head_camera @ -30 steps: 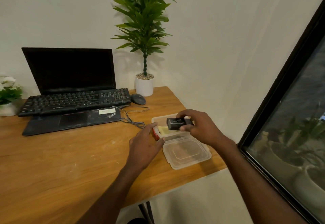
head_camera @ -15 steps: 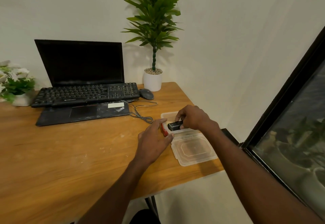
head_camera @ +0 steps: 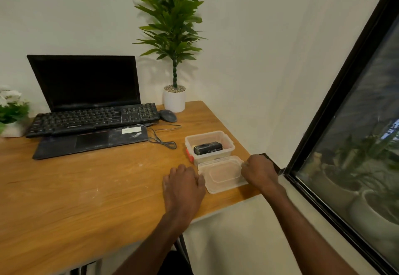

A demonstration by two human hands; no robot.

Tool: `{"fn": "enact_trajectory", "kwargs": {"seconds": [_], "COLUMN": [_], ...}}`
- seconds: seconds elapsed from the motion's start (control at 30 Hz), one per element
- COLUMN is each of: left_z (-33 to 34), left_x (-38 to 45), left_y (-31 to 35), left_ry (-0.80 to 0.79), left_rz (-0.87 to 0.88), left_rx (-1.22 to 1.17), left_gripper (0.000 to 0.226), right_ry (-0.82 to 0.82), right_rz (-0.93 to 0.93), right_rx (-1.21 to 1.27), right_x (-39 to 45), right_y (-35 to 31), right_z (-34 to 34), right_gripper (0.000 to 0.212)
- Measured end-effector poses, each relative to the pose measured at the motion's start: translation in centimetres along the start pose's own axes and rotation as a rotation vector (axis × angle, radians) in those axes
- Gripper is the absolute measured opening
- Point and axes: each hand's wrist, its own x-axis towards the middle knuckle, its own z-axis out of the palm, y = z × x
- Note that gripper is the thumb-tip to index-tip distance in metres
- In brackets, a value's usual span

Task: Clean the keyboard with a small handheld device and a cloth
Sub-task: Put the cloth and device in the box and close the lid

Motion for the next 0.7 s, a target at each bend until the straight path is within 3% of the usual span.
{"fn": "enact_trajectory", "kwargs": {"seconds": [0.13,0.33,0.5,0.7], "left_z": [0.5,0.3,-1.9,-2.7], "left_x": [-0.6,-2.2,-0.5,4.4], "left_y": [1.9,2.3,2.6,0.8], "left_ry": [-0.044,-0.032,0.203,0.393], "left_rz": [-0.070,-0.257,-0.241,-0.128], "left_rx": [-0.058,-0.509,-0.821,-0.860], "left_gripper": [0.025,0.012,0.009,0.009], "right_ry": [0.041,0.220,0.449,0.403], "right_rz": [0.027,0.101,-0.026,-0.125], "right_rx": [0.102,0.306,0.667,1.004], "right_x": [-0.9,-2.5,-2.6,0.4], "right_y": [-0.2,1.1,-1.3,-4.0], "right_z": [-0.1,-2.8,-5.2,-4.1], "right_gripper": [0.024,0.018,0.010,0.018]}}
